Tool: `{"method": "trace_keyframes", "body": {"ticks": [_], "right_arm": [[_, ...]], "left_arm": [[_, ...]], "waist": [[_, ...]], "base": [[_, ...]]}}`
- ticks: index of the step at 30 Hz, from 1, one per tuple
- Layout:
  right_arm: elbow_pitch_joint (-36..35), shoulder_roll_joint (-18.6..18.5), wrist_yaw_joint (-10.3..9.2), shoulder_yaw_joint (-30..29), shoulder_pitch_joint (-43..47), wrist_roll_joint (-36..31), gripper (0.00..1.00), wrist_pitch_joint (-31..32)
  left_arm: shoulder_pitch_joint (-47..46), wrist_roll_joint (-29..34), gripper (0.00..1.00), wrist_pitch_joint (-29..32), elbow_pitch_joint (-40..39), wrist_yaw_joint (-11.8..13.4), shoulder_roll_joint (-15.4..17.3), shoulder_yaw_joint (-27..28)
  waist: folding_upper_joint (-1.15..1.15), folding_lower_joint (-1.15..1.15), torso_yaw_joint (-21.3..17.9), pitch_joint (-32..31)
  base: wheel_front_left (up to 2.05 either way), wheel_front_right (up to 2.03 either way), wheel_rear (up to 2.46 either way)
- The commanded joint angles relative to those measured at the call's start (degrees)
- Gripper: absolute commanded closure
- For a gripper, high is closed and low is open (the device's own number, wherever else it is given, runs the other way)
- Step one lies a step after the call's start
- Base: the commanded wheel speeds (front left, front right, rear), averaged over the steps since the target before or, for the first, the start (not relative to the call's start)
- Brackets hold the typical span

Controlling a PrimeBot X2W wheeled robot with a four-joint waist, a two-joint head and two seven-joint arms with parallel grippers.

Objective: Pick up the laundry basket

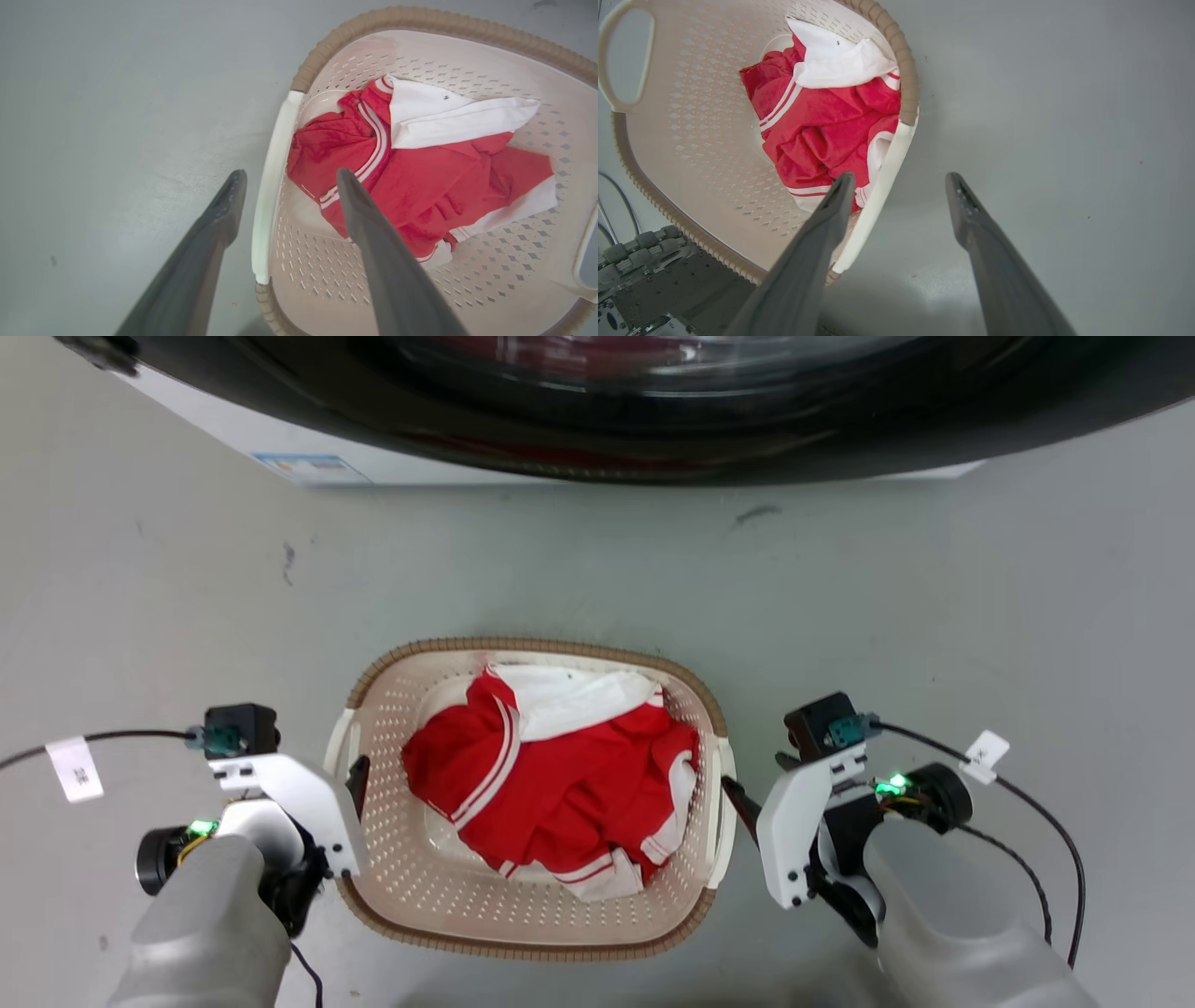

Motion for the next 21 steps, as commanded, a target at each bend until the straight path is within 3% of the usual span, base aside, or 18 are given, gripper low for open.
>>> {"method": "trace_keyframes", "body": {"ticks": [1, 9, 21], "right_arm": [[0.9, 0.1, -0.02, 1.1, -2.1, 1.2, 0.00, -0.2], [3.9, 0.1, -0.02, 6.1, -7.0, 5.3, 0.00, 0.3], [6.7, 0.0, -0.02, 12.5, -10.2, 10.9, 0.00, 2.3]], "left_arm": [[-1.7, -1.2, 0.00, 0.2, 0.4, 0.0, 0.5, -0.4], [-5.3, -5.1, 0.00, 0.7, 2.6, 0.0, 1.5, -2.8], [-7.3, -9.3, 0.00, 1.2, 4.2, 0.0, 1.2, -7.2]], "waist": [[0.00, -0.01, -0.5, 3.3], [0.00, -0.01, -0.5, 8.7], [0.00, -0.01, 0.5, 11.9]], "base": [[0.00, 0.00, 0.00], [0.00, 0.00, 0.00], [0.00, 0.00, 0.00]]}}
